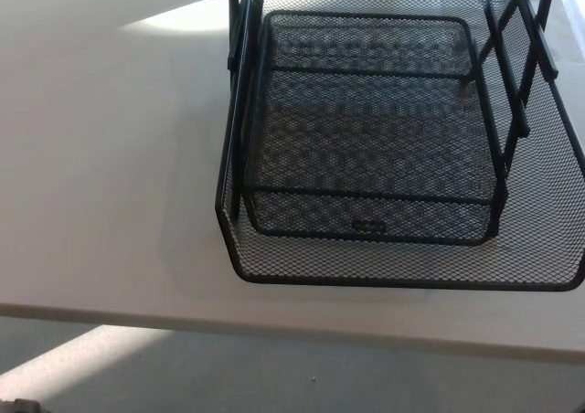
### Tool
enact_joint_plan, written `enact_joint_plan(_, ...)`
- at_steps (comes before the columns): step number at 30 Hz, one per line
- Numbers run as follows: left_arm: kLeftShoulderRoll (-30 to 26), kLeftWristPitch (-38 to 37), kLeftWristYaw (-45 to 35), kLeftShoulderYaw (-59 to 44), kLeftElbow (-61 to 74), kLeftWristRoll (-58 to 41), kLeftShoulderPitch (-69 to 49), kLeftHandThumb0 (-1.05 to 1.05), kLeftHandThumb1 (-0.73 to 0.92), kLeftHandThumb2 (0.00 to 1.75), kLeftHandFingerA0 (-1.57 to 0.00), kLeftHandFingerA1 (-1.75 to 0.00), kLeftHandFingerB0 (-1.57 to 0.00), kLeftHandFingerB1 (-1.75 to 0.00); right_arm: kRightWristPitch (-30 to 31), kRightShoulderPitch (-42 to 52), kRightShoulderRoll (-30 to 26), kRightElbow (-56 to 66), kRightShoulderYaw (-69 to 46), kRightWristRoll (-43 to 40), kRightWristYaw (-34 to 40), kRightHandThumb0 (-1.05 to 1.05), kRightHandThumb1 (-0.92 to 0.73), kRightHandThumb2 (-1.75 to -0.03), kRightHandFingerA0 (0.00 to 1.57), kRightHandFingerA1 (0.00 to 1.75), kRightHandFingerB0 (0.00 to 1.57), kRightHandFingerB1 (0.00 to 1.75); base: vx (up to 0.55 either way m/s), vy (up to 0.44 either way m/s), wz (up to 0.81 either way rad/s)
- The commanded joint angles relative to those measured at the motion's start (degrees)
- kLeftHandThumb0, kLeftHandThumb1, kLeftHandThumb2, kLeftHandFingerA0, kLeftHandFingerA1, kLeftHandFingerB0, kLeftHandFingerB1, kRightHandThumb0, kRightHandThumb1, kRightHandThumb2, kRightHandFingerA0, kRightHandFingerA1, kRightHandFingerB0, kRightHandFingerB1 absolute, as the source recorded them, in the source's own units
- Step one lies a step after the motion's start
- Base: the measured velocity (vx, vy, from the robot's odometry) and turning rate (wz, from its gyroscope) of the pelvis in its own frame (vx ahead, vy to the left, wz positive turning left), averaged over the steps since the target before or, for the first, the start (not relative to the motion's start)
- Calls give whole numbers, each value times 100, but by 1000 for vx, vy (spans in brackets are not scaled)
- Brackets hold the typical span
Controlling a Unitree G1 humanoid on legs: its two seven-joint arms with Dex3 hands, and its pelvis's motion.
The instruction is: A balck drawer is kept on the middle of the table and the robot uses its right hand to push it back away from the robot
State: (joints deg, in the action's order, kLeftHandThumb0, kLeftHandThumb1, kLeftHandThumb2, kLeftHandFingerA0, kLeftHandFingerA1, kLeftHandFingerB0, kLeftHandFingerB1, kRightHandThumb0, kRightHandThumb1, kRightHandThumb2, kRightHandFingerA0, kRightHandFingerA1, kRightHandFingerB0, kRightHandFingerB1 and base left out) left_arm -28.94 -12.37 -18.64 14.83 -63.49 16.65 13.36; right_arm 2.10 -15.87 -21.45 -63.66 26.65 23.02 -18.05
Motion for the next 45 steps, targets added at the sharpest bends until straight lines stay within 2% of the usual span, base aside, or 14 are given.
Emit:
enact_joint_plan(1, -191, -481, -440, 146, -257, 153, 88, -55, 75, 63, -50, -39, -36, -33, -92, -55, -182, -145, 140, 201, -452, -53, -63, -92, 55, 58, 37, 50, 0, 0, 0)
enact_joint_plan(8, -204, -586, -411, 199, -354, 198, 102, -57, 76, 63, -53, -39, -35, -33, -314, 42, -264, 8, 69, 155, -507, -52, -63, -92, 55, 59, 35, 50, 0, 0, 0)
enact_joint_plan(9, -195, -567, -373, 205, -361, 211, 107, -56, 75, 63, -54, -39, -36, -33, -379, 75, -296, 70, 97, 196, -474, -50, -78, -64, 64, 43, 41, 35, 0, 0, 0)
enact_joint_plan(10, -188, -563, -361, 198, -375, 206, 109, -56, 75, 63, -53, -39, -36, -33, -416, 118, -328, 152, 98, 209, -451, -55, -64, -93, 54, 57, 34, 49, 0, 0, 0)
enact_joint_plan(12, -180, -576, -366, 181, -398, 188, 110, -55, 75, 63, -53, -39, -37, -33, -408, 243, -425, 446, 73, 211, -423, -55, -64, -93, 51, 56, 34, 49, 0, 0, 0)
enact_joint_plan(13, -177, -588, -365, 177, -409, 185, 113, -55, 75, 63, -53, -39, -37, -33, -367, 371, -532, 776, 57, 228, -402, -55, -64, -93, 51, 56, 34, 49, 0, 0, 0)
enact_joint_plan(14, -179, -578, -380, 165, -400, 173, 112, -55, 75, 63, -52, -39, -36, -33, -311, 739, -792, 1627, -22, 241, -401, -49, -78, -63, 53, 42, 37, 35, 0, 0, 0)
enact_joint_plan(16, -175, -547, -371, 163, -403, 174, 117, -56, 75, 63, -52, -39, -36, -33, -242, 1208, -1126, 2720, -89, 317, -444, -50, -79, -64, 53, 43, 36, 35, 0, 0, 0)
enact_joint_plan(17, -179, -560, -378, 157, -400, 167, 112, -55, 75, 63, -50, -39, -35, -33, -182, 1457, -1266, 3258, -177, 273, -547, -57, -65, -92, 47, 55, 32, 48, 0, 0, 0)
enact_joint_plan(18, -183, -580, -389, 150, -397, 157, 106, -55, 75, 63, -50, -39, -35, -33, -112, 1725, -1407, 3830, -286, 211, -672, -57, -65, -92, 47, 55, 32, 48, 0, 0, 0)
enact_joint_plan(19, -184, -577, -383, 154, -399, 162, 111, -55, 75, 63, -50, -39, -35, -33, -24, 1924, -1524, 4307, -348, 187, -813, -55, -79, -64, 51, 40, 37, 33, 0, 0, 0)
enact_joint_plan(28, -169, -601, -345, 209, -385, 217, 146, -57, 72, 63, -47, -39, -34, -33, -143, 3545, -2197, 8140, -941, -692, -1831, -52, -77, -64, 47, 38, 34, 33, 0, 0, 0)
enact_joint_plan(37, -175, -636, -442, 168, -384, 146, 145, -56, 75, 63, -48, -39, -33, -33, 355, 3482, -2072, 10008, -637, -560, -2330, -52, -77, -64, 49, 40, 34, 34, 0, 0, 0)
enact_joint_plan(45, -183, -653, -432, 164, -379, 143, 137, -55, 75, 63, -50, -38, -36, -33, 676, 2995, -2063, 10696, -394, -612, -2828, -52, -77, -64, 51, 41, 34, 34, 0, 0, 0)
